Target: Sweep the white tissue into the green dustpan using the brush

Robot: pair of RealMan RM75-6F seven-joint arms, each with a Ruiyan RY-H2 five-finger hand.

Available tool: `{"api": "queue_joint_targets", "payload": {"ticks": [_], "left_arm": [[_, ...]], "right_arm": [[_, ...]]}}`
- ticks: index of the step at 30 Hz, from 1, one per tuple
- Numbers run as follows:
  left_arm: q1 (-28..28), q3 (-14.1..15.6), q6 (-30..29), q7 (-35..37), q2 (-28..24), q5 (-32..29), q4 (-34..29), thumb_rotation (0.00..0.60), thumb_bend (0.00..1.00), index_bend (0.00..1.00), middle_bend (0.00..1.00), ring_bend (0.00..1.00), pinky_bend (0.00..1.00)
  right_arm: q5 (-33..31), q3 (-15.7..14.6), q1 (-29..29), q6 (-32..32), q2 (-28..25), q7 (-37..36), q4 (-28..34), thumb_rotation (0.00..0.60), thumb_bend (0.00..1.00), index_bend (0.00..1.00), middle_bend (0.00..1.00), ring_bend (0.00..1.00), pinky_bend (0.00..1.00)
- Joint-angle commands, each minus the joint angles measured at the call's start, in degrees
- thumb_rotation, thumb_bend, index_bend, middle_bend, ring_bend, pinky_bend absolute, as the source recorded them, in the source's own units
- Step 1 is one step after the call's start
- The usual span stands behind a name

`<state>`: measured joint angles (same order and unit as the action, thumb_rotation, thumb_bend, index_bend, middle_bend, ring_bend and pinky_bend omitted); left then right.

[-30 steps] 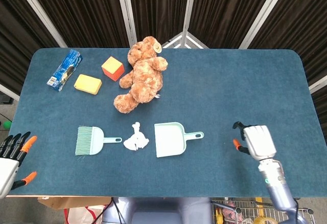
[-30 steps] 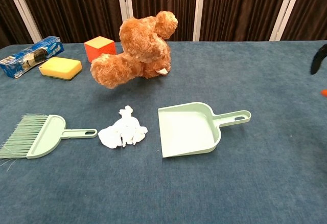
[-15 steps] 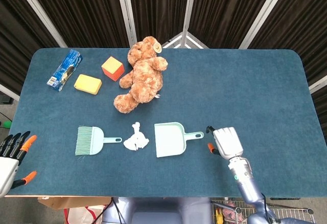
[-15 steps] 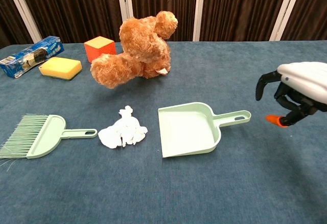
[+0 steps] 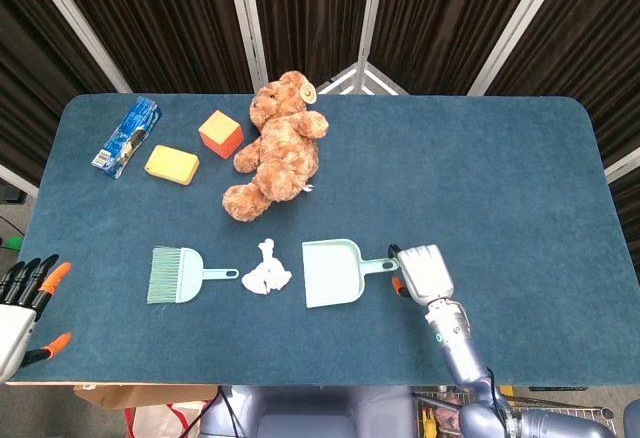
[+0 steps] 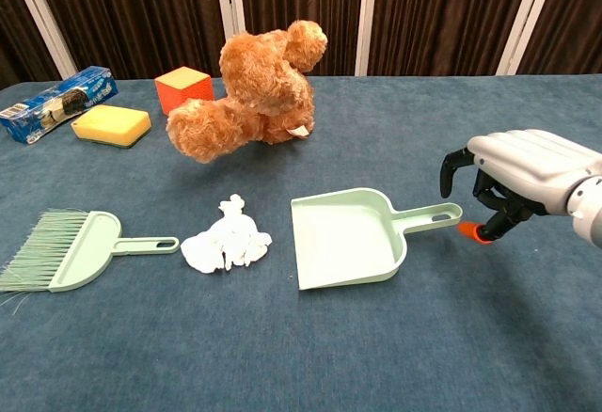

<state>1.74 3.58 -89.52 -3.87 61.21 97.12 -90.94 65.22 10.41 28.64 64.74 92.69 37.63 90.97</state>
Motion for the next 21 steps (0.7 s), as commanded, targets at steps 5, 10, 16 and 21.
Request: {"api": "queue_joint_targets", "payload": {"ticks": [5, 10, 16, 21], "left_arm": [[0.12, -0.08, 0.17, -0.22, 0.09, -0.10, -0.07, 0.600, 0.00, 0.00, 0.00, 0.00, 0.00], [0.10, -0.09, 0.16, -0.46, 0.13, -0.15, -0.20, 0.600, 0.00, 0.00, 0.00, 0.00, 0.00], [0.18, -0.26, 0.29, -0.32, 0.20, -0.48, -0.24, 0.600, 0.00, 0.00, 0.00, 0.00, 0.00], [0.26, -0.27, 0.38, -0.35, 0.28, -0.48, -0.18, 0.600, 0.00, 0.00, 0.00, 0.00, 0.00]], "right_arm": [[-1.00, -0.58, 0.87, -0.09, 1.24, 0.00, -1.56, 0.600, 0.33, 0.42, 0.92, 0.91, 0.83], [-1.60, -0.45, 1.53, -0.07, 2.24, -0.36, -2.82, 0.600, 0.33, 0.42, 0.92, 0.91, 0.83], [-3.12, -0.01, 2.49, 0.03, 4.29, -0.02, -4.57, 0.600, 0.33, 0.42, 0.92, 0.91, 0.83], [-3.41, -0.36, 2.95, -0.09, 4.96, -0.01, -5.38, 0.600, 0.33, 0.42, 0.92, 0.91, 0.83]]}}
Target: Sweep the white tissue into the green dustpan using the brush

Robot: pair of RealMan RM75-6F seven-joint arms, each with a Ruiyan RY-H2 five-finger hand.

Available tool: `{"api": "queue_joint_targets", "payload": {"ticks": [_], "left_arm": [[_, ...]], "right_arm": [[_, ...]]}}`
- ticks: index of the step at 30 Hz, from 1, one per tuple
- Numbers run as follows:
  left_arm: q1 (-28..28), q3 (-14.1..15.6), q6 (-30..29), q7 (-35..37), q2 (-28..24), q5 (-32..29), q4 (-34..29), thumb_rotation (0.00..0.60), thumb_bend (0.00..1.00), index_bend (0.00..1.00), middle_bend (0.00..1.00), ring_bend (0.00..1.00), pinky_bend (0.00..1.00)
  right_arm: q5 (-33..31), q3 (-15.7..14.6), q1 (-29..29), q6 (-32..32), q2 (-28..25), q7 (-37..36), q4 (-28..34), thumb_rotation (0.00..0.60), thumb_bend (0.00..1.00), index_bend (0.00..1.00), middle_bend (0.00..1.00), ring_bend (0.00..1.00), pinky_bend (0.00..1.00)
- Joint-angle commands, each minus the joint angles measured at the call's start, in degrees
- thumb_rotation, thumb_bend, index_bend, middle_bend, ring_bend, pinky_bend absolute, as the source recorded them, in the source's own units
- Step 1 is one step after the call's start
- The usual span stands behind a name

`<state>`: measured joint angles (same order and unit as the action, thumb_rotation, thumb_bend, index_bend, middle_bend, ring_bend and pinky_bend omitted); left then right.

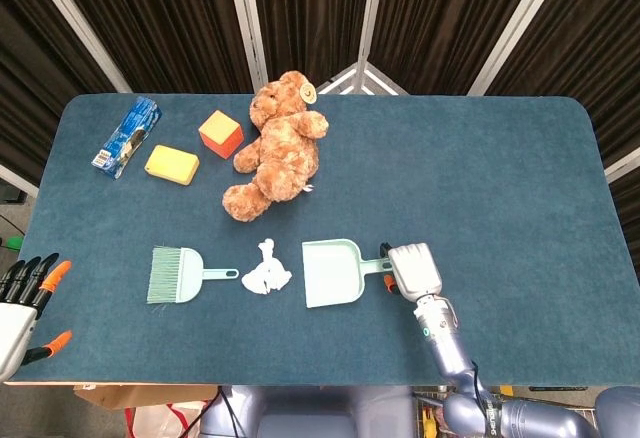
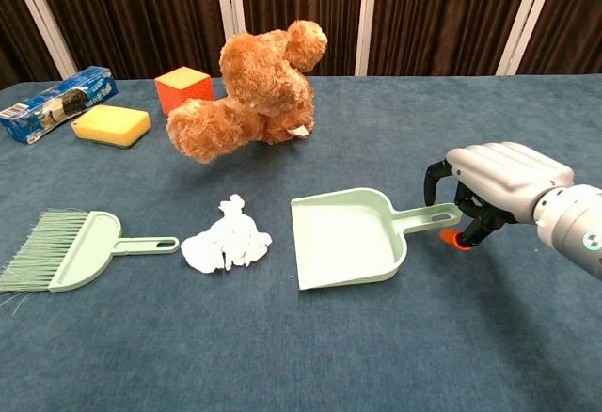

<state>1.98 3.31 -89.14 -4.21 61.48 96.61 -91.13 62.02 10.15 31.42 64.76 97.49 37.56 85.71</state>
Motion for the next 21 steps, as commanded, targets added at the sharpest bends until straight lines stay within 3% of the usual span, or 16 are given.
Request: {"api": "queue_joint_targets", "payload": {"ticks": [1, 5, 11, 18, 21], "left_arm": [[0.03, 0.00, 0.01, -0.06, 0.02, 0.03, 0.01, 0.600, 0.00, 0.00, 0.00, 0.00, 0.00], [0.02, -0.07, -0.03, -0.05, 0.10, -0.10, 0.00, 0.600, 0.00, 0.00, 0.00, 0.00, 0.00], [-0.02, -0.12, 0.03, -0.44, 0.15, -0.31, -0.03, 0.600, 0.00, 0.00, 0.00, 0.00, 0.00], [0.40, 0.06, 1.12, -1.44, -0.53, -0.41, -1.66, 0.600, 0.00, 0.00, 0.00, 0.00, 0.01], [1.20, -0.73, 2.02, -2.78, -1.33, -1.15, -3.73, 0.600, 0.01, 0.00, 0.00, 0.00, 0.06]], "right_arm": [[-0.34, -0.21, 0.22, -0.13, 0.29, 0.12, -0.23, 0.600, 0.33, 0.42, 0.92, 0.91, 0.83], [-0.43, -0.49, 0.38, 0.22, 0.96, 0.30, -0.86, 0.600, 0.34, 0.42, 0.92, 0.91, 0.83], [-0.22, -0.63, 0.59, 0.66, 1.36, -0.10, -1.10, 0.600, 0.45, 0.54, 0.92, 0.91, 0.83], [-0.17, -0.64, 0.82, 1.24, 0.11, 0.66, 0.38, 0.600, 0.46, 0.56, 0.92, 0.91, 0.83], [-0.15, -0.66, 0.96, 1.47, -0.39, 1.10, 0.80, 0.600, 0.46, 0.56, 0.92, 0.91, 0.83]]}}
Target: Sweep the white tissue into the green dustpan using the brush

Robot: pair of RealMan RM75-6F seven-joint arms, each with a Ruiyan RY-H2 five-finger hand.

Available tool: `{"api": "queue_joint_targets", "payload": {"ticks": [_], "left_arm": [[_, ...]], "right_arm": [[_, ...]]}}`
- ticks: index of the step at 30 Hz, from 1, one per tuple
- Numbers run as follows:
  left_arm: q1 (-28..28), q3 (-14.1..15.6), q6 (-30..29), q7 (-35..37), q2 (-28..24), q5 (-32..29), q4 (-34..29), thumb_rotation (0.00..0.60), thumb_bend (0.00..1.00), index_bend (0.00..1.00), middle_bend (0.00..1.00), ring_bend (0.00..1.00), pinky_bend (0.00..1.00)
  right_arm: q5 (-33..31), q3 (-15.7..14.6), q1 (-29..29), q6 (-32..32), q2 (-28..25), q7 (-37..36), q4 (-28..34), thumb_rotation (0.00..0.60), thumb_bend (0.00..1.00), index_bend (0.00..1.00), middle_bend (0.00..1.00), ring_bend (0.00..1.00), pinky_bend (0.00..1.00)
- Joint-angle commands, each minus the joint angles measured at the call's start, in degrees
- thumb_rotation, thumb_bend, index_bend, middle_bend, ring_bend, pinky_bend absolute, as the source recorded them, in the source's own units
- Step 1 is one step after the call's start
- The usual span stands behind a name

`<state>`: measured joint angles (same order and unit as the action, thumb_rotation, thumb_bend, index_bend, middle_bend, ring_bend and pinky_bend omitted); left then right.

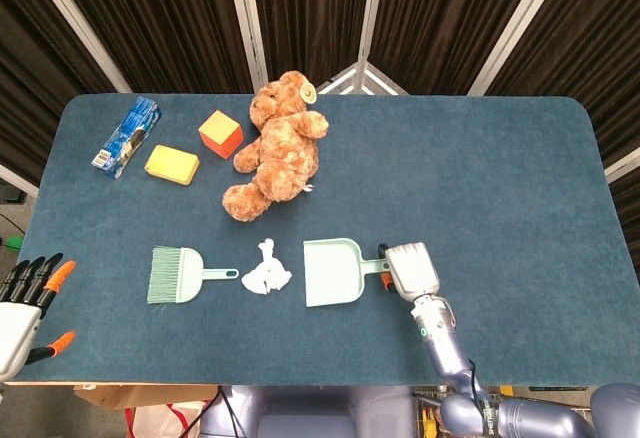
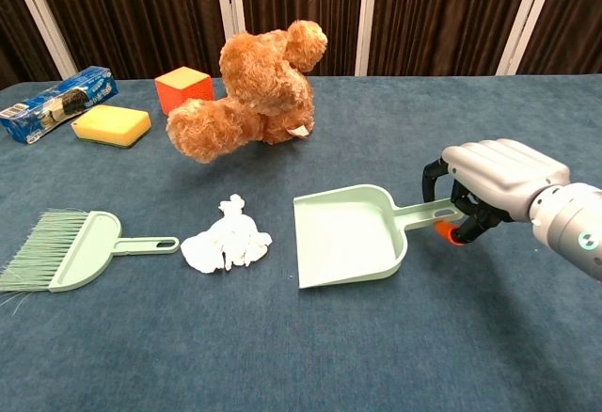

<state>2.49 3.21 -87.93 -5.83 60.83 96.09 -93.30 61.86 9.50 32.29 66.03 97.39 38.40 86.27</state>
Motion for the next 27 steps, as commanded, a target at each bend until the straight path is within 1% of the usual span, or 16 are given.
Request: {"api": "queue_joint_targets", "payload": {"ticks": [1, 5, 7, 9, 12, 15, 18, 21, 23, 25, 27], "left_arm": [[1.04, -0.98, 1.24, -1.80, -0.87, -1.02, -2.23, 0.600, 0.01, 0.00, 0.00, 0.01, 0.08], [3.14, -2.94, 4.27, -5.67, -1.28, -3.79, -5.16, 0.600, 0.02, 0.00, 0.00, 0.03, 0.12], [4.42, -3.95, 6.49, -9.01, -1.52, -5.83, -6.76, 0.600, 0.03, 0.03, 0.03, 0.07, 0.17], [6.12, -5.40, 8.59, -13.44, -1.24, -7.95, -8.34, 0.600, 0.06, 0.08, 0.11, 0.16, 0.25], [8.58, -7.44, 11.20, -17.90, -0.01, -10.92, -10.20, 0.600, 0.11, 0.17, 0.31, 0.34, 0.42], [11.04, -9.22, 13.96, -20.84, 1.85, -14.35, -11.36, 0.600, 0.17, 0.26, 0.55, 0.56, 0.61], [13.69, -10.84, 16.54, -25.12, 4.70, -18.52, -11.74, 0.600, 0.20, 0.32, 0.70, 0.71, 0.76], [16.03, -11.89, 18.89, -28.41, 7.58, -22.47, -12.27, 0.600, 0.23, 0.39, 0.81, 0.81, 0.85], [17.28, -12.27, 19.63, -30.86, 9.22, -24.39, -12.36, 0.600, 0.24, 0.44, 0.86, 0.85, 0.89], [18.61, -12.47, 19.91, -33.99, 11.29, -26.06, -11.94, 0.600, 0.25, 0.46, 0.89, 0.88, 0.92], [20.78, -12.71, 20.75, -38.64, 15.16, -29.35, -10.90, 0.600, 0.26, 0.47, 0.91, 0.90, 0.93]], "right_arm": [[0.02, -0.10, 0.05, 0.32, -0.45, 0.35, 0.47, 0.600, 0.46, 0.56, 0.92, 0.91, 0.83], [0.36, -0.39, -0.23, 1.05, -1.13, 0.28, 1.46, 0.600, 0.46, 0.56, 0.92, 0.91, 0.83], [0.44, -0.50, -0.35, 1.30, -1.35, 0.24, 1.80, 0.600, 0.46, 0.56, 0.92, 0.91, 0.83], [0.36, -0.61, -0.45, 1.50, -1.57, 0.29, 2.17, 0.600, 0.46, 0.56, 0.92, 0.91, 0.83], [0.16, -0.58, -0.52, 1.92, -1.78, 0.61, 2.86, 0.600, 0.46, 0.56, 0.92, 0.91, 0.83], [-0.11, -0.49, -0.44, 1.98, -1.96, 0.79, 3.21, 0.600, 0.46, 0.56, 0.92, 0.91, 0.83], [-0.34, -0.54, -0.43, 2.09, -2.07, 0.92, 3.51, 0.600, 0.46, 0.56, 0.92, 0.91, 0.83], [-0.55, -0.54, -0.41, 2.18, -2.26, 1.12, 3.75, 0.600, 0.46, 0.56, 0.92, 0.91, 0.83], [-0.71, -0.61, -0.41, 2.19, -2.26, 1.20, 3.69, 0.600, 0.46, 0.56, 0.92, 0.91, 0.83], [-0.96, -0.54, -0.40, 2.31, -2.28, 1.34, 3.54, 0.600, 0.46, 0.56, 0.92, 0.91, 0.83], [-1.42, -0.04, -0.27, 2.72, -2.19, 1.68, 3.08, 0.600, 0.46, 0.56, 0.92, 0.91, 0.83]]}}
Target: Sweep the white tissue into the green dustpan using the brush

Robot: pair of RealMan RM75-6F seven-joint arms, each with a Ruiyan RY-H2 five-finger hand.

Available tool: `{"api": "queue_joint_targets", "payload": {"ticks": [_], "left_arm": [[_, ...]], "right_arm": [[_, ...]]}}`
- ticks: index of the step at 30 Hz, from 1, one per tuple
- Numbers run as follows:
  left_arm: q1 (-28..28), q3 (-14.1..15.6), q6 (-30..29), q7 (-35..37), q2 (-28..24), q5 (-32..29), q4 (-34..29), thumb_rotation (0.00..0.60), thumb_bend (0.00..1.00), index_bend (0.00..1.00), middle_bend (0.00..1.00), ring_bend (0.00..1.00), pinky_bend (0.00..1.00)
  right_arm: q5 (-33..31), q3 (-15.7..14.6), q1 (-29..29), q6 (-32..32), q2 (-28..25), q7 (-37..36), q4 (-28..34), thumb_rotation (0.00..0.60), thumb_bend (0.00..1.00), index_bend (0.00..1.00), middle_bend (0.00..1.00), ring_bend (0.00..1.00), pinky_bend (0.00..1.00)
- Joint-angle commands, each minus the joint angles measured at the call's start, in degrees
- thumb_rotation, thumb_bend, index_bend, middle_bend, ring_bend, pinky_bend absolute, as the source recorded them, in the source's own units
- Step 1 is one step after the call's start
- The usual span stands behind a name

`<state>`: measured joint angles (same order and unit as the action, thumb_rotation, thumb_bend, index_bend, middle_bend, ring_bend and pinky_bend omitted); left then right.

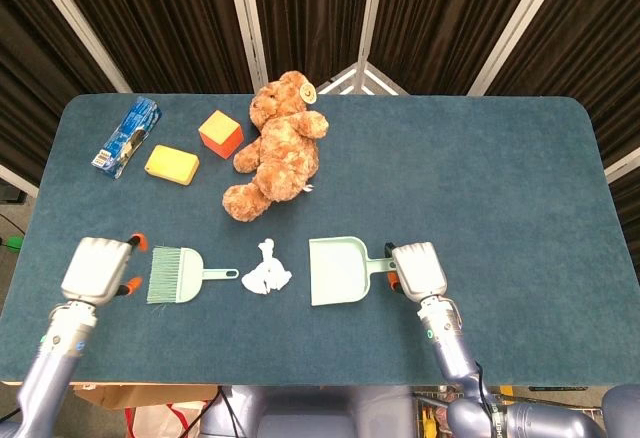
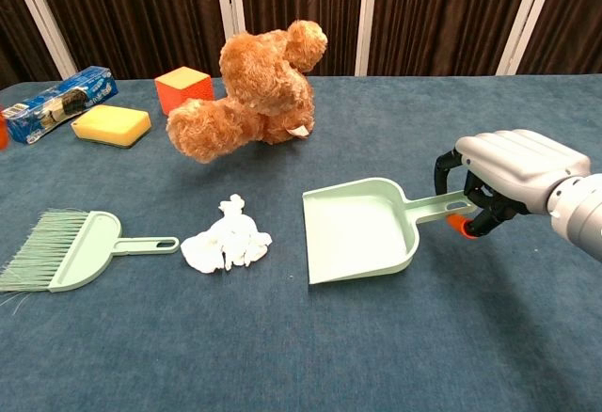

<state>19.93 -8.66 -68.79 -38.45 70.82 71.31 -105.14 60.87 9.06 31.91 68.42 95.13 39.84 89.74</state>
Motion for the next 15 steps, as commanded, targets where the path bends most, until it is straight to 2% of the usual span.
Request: {"api": "queue_joint_targets", "payload": {"ticks": [1, 6, 15], "left_arm": [[3.82, -0.92, 1.41, -7.49, 6.24, -5.82, 1.12, 0.600, 0.27, 0.47, 0.92, 0.90, 0.94], [6.15, -1.12, 0.58, -12.72, 10.59, -10.94, 2.23, 0.600, 0.31, 0.50, 0.94, 0.93, 0.98], [10.25, -1.76, -0.30, -17.06, 17.68, -18.30, 7.03, 0.600, 0.33, 0.52, 0.97, 0.97, 1.00]], "right_arm": [[-0.53, 0.46, 0.13, 0.39, 0.08, 0.31, -0.45, 0.600, 0.46, 0.56, 0.92, 0.91, 0.83], [-1.18, 0.55, 0.24, 0.30, 0.12, 0.37, -0.99, 0.600, 0.46, 0.56, 0.92, 0.91, 0.83], [-1.75, 0.49, 0.31, 0.00, 0.10, -0.37, -1.79, 0.600, 0.46, 0.56, 0.92, 0.91, 0.83]]}}
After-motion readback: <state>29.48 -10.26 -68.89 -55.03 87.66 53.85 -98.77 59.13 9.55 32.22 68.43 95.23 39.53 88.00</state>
